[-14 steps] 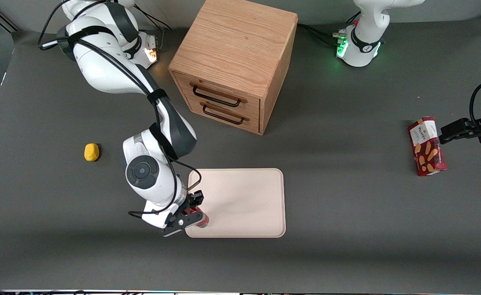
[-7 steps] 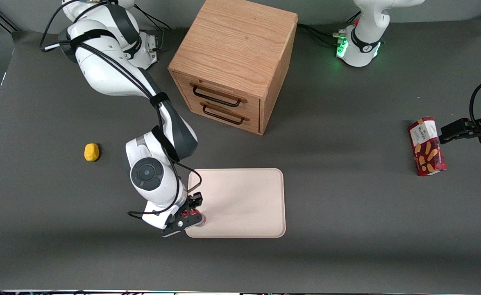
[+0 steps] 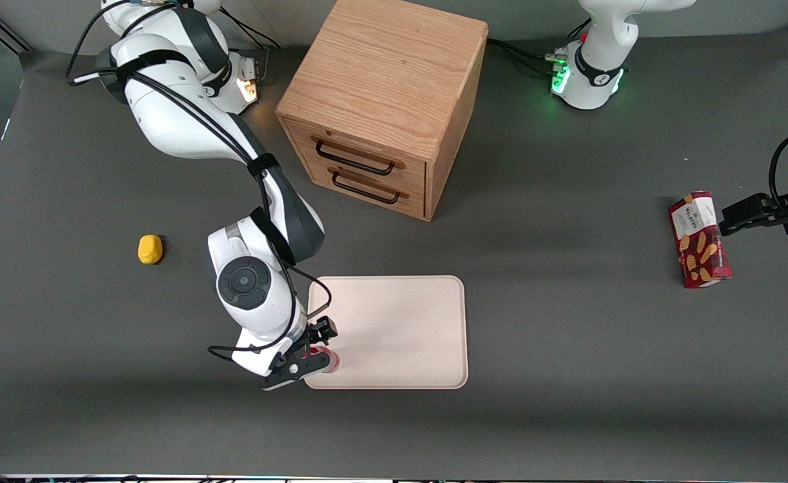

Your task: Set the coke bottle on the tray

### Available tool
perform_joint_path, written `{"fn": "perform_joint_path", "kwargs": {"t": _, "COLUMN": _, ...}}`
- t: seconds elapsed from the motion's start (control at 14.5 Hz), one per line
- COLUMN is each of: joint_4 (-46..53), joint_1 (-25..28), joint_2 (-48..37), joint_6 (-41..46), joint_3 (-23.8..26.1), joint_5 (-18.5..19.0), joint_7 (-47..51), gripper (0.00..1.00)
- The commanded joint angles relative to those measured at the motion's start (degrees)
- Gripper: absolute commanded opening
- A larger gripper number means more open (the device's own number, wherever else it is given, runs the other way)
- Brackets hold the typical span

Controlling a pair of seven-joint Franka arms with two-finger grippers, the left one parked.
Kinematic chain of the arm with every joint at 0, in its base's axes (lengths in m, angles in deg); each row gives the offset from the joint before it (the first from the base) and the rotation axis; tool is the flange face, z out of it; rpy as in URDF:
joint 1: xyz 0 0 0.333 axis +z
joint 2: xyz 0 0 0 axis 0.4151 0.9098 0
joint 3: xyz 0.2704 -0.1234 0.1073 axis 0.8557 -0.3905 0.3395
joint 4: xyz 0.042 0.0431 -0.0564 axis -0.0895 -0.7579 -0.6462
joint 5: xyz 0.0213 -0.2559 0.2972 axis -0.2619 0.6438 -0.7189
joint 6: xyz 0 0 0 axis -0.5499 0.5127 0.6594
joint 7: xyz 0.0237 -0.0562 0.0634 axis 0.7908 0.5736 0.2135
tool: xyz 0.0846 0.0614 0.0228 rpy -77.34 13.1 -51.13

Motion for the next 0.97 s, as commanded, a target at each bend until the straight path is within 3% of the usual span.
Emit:
{"fn": "perform_joint_path", "kwargs": {"t": 0.0, "joint_4": -0.6, "joint_1": -0.2, "joint_2": -0.5, "joint_6": -0.9, "joint_3": 0.4, "joint_5": 0.8, "joint_7": 2.1, "gripper": 1.00}}
{"fn": "perform_joint_path", "kwargs": {"t": 0.14, "joint_4": -0.9, "joint_1": -0.5, "joint_2": -1.9, "joint_6": -0.1, "joint_3": 0.4, "joint_5": 0.6, "joint_7": 3.8, "gripper": 1.00}}
{"fn": "perform_joint_path", "kwargs": {"t": 0.34, "joint_4": -10.2, "joint_1": -2.9, "joint_2": -11.3, "joint_6": 3.2, "joint_3": 0.4, "joint_5": -0.3, "joint_7": 3.6, "gripper": 1.00}}
{"fn": "perform_joint_path", "kwargs": {"t": 0.48, "joint_4": -18.6, "joint_1": -4.5, "joint_2": -19.6, "joint_6": 3.4, "joint_3": -0.4, "joint_5": -7.2, "joint_7": 3.2, "gripper": 1.00}}
{"fn": "perform_joint_path", "kwargs": {"t": 0.62, "joint_4": -28.8, "joint_1": -5.2, "joint_2": -29.5, "joint_6": 3.5, "joint_3": -4.7, "joint_5": -11.4, "joint_7": 3.2, "gripper": 1.00}}
{"fn": "perform_joint_path", "kwargs": {"t": 0.9, "joint_4": -41.9, "joint_1": -5.1, "joint_2": -44.5, "joint_6": 9.3, "joint_3": -11.9, "joint_5": -13.1, "joint_7": 3.1, "gripper": 1.00}}
